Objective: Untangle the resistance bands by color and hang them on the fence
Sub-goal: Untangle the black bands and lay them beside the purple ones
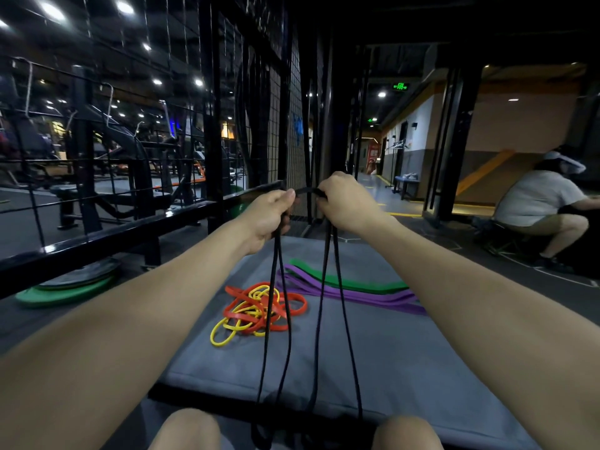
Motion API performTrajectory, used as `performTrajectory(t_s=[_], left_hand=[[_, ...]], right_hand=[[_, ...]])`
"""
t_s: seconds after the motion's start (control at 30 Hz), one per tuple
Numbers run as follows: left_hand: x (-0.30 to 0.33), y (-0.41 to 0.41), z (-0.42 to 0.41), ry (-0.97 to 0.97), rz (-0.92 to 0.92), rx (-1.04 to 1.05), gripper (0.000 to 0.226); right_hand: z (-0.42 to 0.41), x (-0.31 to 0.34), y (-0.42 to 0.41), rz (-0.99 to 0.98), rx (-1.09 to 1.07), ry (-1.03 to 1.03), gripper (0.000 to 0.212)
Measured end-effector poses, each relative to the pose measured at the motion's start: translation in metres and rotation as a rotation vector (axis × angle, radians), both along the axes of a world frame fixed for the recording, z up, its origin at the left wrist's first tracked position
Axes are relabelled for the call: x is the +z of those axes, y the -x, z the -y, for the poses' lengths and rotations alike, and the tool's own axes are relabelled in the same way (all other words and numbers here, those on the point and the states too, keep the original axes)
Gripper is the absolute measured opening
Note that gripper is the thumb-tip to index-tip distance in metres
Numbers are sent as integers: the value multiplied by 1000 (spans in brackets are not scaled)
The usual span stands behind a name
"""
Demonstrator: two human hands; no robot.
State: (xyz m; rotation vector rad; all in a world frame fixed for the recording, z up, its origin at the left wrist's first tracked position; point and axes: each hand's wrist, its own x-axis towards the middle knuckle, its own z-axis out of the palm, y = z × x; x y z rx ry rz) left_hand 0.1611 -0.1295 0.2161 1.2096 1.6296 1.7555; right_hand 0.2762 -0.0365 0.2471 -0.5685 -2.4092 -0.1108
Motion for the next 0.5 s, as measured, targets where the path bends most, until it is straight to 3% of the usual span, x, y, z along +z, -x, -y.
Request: performTrajectory(t_s=[0.23, 0.4, 0.5], left_hand=[[-4, -13, -3, -81, -75, -121, 6], [-8, -33, -14, -101, -160, -88, 20], [-12, -41, -24, -83, -116, -65, 5]], right_hand=[[3, 10, -1, -205, 30, 67, 20], [5, 18, -6, -380, 79, 197, 23], [4, 22, -10, -407, 76, 219, 22]])
